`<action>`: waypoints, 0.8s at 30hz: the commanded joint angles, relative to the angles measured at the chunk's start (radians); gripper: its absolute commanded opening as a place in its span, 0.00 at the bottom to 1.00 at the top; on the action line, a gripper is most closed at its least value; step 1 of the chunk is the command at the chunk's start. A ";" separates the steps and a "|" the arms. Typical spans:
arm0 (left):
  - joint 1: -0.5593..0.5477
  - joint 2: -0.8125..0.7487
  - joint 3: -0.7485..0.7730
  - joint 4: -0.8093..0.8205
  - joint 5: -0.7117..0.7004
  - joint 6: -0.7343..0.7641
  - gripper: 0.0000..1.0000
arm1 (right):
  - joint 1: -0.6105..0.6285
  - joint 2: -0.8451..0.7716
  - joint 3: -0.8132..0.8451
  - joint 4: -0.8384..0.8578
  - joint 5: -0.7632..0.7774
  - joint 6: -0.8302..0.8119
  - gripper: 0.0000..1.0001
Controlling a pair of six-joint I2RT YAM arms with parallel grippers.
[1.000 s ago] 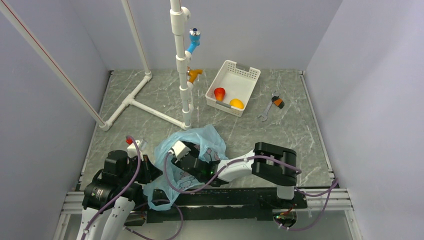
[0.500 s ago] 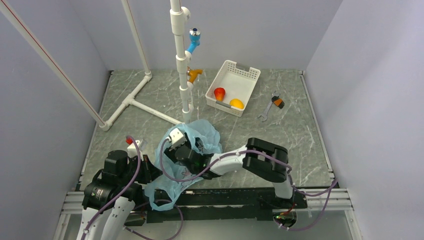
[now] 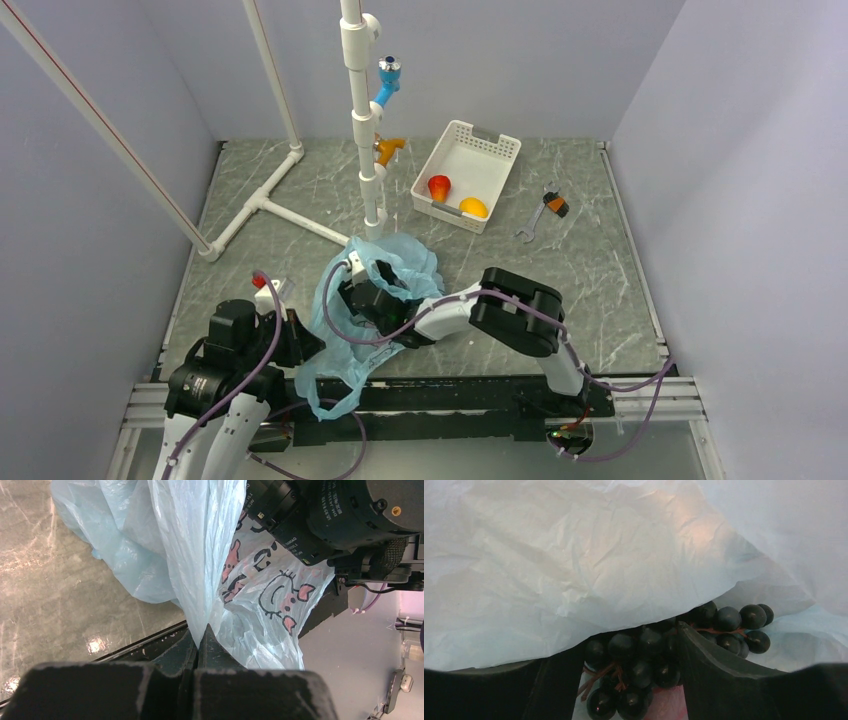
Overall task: Take the fake fruits out of the plastic bag
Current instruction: Take out the fake fruit from the plastic bag.
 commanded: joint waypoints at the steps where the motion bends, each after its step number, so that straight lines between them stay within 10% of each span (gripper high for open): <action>1: 0.006 0.009 0.000 0.023 0.007 0.006 0.00 | -0.012 0.049 0.024 -0.060 -0.035 0.043 0.62; 24: 0.018 0.018 0.002 0.023 0.013 0.014 0.00 | -0.008 -0.235 -0.062 -0.070 -0.181 -0.054 0.00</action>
